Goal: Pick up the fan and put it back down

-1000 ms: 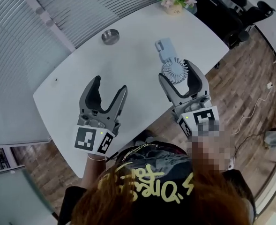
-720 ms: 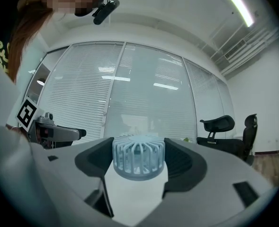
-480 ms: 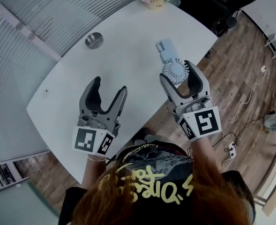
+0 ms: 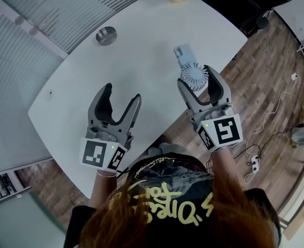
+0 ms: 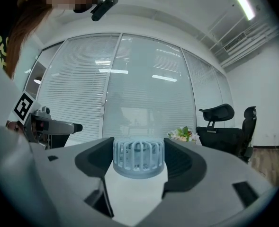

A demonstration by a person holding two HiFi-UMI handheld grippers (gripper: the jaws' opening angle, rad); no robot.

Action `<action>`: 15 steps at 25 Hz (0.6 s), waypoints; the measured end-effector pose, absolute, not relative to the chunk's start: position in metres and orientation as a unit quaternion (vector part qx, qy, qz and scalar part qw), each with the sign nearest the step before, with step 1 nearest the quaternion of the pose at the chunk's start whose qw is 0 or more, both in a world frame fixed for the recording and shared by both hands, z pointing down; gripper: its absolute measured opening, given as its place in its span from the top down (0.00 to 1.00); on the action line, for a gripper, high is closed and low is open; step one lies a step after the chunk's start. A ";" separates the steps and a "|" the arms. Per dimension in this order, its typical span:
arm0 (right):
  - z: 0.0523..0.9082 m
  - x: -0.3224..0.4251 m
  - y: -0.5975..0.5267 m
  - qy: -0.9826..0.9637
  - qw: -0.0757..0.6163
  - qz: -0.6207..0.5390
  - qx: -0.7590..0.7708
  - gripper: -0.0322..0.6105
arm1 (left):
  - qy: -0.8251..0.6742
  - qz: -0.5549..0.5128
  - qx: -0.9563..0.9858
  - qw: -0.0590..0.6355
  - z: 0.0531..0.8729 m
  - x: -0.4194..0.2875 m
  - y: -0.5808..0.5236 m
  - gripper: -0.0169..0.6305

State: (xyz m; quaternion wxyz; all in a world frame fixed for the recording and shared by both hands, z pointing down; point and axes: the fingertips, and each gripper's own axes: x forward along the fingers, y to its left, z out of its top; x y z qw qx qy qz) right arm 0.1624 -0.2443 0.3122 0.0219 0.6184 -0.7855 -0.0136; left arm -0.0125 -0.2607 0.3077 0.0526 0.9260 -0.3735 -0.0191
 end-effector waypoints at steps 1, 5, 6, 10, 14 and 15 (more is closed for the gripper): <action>0.317 0.162 -0.245 -0.786 0.025 -0.013 0.618 0.44 | -0.375 -0.017 0.925 0.055 0.311 -0.013 -0.260 0.47; 0.349 0.163 -0.263 -0.784 0.048 -0.008 0.619 0.44 | -0.376 -0.014 0.924 0.062 0.321 -0.013 -0.264 0.47; 0.359 0.162 -0.269 -0.784 0.054 -0.001 0.619 0.44 | -0.376 -0.013 0.924 0.063 0.323 -0.014 -0.267 0.47; 0.389 0.153 -0.284 -0.787 0.072 0.024 0.613 0.44 | -0.385 -0.002 0.920 0.071 0.331 -0.024 -0.273 0.47; 0.408 0.149 -0.291 -0.792 0.079 0.043 0.604 0.45 | -0.401 0.004 0.913 0.073 0.336 -0.033 -0.277 0.47; 0.413 0.149 -0.294 -0.793 0.082 0.047 0.602 0.45 | -0.404 0.005 0.912 0.073 0.337 -0.034 -0.278 0.47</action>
